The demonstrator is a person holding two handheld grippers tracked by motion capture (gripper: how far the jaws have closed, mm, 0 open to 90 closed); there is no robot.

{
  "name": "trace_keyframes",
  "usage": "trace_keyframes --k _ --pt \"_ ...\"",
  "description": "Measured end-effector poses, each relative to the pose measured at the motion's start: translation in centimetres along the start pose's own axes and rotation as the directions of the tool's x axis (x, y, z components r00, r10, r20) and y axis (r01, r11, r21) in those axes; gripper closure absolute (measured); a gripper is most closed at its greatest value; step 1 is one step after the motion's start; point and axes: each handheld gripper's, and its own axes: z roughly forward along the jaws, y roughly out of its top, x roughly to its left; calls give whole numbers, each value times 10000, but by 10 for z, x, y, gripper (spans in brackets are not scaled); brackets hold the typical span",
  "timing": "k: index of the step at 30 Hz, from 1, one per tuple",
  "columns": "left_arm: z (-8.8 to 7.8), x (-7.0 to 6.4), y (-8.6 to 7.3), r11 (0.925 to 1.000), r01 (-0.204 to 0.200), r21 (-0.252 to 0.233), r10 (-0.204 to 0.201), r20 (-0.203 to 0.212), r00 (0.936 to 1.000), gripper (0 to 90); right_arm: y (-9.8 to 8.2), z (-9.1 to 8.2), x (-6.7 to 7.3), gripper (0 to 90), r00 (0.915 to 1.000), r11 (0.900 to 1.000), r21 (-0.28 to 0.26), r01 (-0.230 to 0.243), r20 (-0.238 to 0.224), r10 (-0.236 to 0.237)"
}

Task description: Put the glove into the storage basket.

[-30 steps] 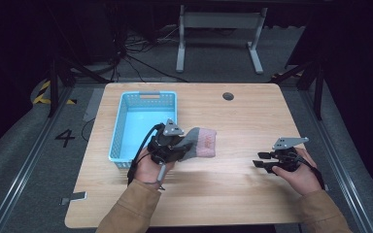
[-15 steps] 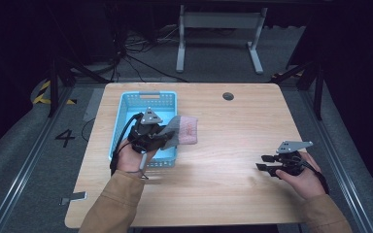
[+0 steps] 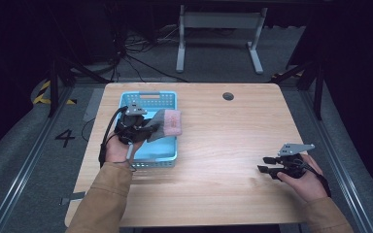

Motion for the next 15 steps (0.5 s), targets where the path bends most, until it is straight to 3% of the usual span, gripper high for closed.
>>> trace_keyframes --k 4,7,15 --pt "-1 10 -1 9998 203 64 -202 -134 9997 679 0 -1 1 553 10000 10000 -66 42 0 -42" --pt "0 17 -2 9989 231 405 -220 -269 9994 679 1 -1 2 550 10000 10000 -80 53 18 -53" --pt "19 36 -11 9933 454 1060 -401 -518 9979 678 1 0 2 540 9999 9999 -88 130 -11 -130"
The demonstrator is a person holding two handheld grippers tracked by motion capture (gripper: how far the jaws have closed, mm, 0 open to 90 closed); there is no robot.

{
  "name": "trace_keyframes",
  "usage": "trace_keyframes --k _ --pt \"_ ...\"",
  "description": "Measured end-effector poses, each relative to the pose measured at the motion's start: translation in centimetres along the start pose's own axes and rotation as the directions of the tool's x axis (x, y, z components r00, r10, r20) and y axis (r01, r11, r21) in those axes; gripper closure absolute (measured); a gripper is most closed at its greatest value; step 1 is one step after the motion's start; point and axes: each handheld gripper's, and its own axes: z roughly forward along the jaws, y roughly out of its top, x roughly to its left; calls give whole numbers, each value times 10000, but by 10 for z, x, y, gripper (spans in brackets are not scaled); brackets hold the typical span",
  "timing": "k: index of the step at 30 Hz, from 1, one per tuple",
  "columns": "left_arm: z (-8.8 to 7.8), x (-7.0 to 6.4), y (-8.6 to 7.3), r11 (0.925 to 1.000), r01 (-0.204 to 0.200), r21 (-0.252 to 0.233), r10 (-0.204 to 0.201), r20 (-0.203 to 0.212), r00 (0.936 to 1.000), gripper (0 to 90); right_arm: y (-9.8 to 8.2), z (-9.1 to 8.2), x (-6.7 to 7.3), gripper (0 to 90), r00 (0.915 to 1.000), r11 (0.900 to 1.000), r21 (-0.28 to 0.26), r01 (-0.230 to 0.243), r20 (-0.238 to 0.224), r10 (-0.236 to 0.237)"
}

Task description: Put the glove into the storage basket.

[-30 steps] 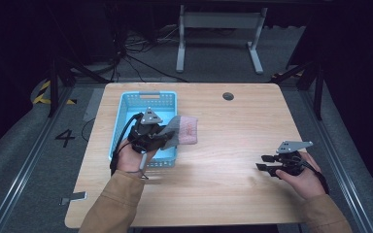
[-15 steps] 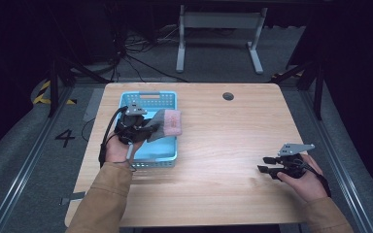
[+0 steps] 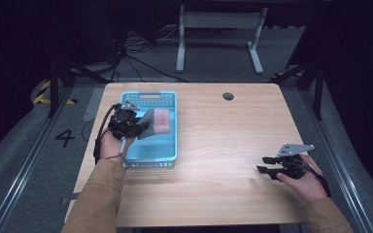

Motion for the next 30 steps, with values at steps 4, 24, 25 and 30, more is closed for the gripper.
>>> trace_keyframes --k 4,24,25,30 --pt "16 7 -3 9987 125 497 -120 -105 9999 677 1 1 1 535 10000 10000 -17 12 -24 -12" --pt "75 9 2 9683 69 2496 8 -308 9995 642 4 4 3 511 9999 9998 -161 134 -102 -136" --pt "77 7 2 9675 31 2528 63 -364 9993 634 4 4 3 511 9998 9998 -171 135 -108 -137" --pt "74 2 5 9745 -345 2219 656 -1342 9888 397 5 1 4 511 9998 9996 -247 127 -116 -130"
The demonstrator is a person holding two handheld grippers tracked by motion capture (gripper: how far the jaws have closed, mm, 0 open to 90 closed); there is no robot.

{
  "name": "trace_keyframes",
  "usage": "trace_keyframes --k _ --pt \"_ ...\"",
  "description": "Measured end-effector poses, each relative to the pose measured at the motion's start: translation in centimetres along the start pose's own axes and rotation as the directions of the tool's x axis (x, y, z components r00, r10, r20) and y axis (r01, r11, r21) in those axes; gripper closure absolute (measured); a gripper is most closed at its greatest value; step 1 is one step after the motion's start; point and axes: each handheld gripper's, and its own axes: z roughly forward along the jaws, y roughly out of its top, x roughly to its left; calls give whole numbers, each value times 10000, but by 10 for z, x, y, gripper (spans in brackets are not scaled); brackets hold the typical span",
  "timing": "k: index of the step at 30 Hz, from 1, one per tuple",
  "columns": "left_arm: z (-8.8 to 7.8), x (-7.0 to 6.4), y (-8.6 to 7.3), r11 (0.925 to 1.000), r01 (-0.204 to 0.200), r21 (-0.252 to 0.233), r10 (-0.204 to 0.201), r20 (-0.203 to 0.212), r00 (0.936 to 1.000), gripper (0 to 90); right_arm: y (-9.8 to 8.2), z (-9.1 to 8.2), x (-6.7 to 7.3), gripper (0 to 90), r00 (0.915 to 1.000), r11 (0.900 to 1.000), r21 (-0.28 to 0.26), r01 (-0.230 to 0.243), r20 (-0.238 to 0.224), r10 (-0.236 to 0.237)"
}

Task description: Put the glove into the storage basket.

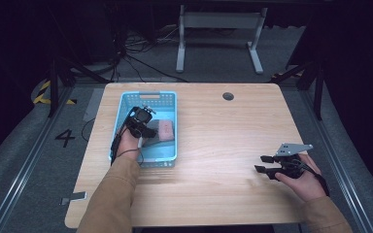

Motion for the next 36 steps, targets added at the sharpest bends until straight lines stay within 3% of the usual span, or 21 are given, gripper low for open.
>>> trace_keyframes --k 2,6,11,13,15,16,20,21,23,24,28,31,33,34,36 --pt "-8 -1 -1 9994 50 -355 -51 -6 10000 339 1 0 0 512 10000 10000 -20 20 7 -20" --pt "-30 -8 -6 9916 148 -1281 -120 224 9997 343 2 1 0 509 10000 10000 22 64 -26 -64" --pt "-65 -37 -21 9638 -250 -2656 478 798 9957 339 3 5 -1 505 9999 10000 42 88 -68 -88" --pt "-78 -53 -31 9486 -398 -3141 798 1156 9901 338 3 6 -1 504 9999 9999 99 97 -75 -96" --pt "-87 -66 -39 9388 -629 -3386 1144 1342 9843 338 3 7 0 502 9999 9999 129 76 -90 -75" --pt "-91 -74 -45 9311 -661 -3588 1297 1561 9792 338 3 7 0 500 9999 9999 128 74 -89 -72" --pt "-95 -96 -62 9181 -621 -3914 1678 2420 9557 343 2 8 0 492 9999 9999 120 63 -101 -61" --pt "-94 -103 -67 9115 -638 -4062 1834 2627 9473 344 1 8 -1 492 9999 9999 142 65 -100 -63" --pt "-91 -112 -74 9104 -518 -4105 1924 3092 9313 345 0 8 -1 492 10000 9998 185 43 -87 -41" --pt "-89 -119 -79 9060 -450 -4208 2007 3338 9210 345 0 8 -1 492 10000 9998 194 43 -87 -42" --pt "-78 -136 -93 8934 -757 -4428 2395 3271 9141 352 -1 7 -2 490 10000 9999 166 19 -91 -17" --pt "-66 -143 -97 9059 -865 -4146 2557 3726 8921 366 -2 7 -3 489 10000 9998 192 1 -57 0" --pt "-59 -147 -96 9155 -883 -3924 2616 4139 8719 396 -2 8 -3 489 10000 9998 210 2 -39 -1" --pt "-56 -150 -96 9171 -951 -3870 2671 4200 8673 392 -2 8 -4 487 10000 9998 209 -10 -41 11" --pt "-50 -154 -95 9170 -1140 -3822 2915 4473 8455 395 -2 10 -4 486 10000 9997 229 -24 -63 26"
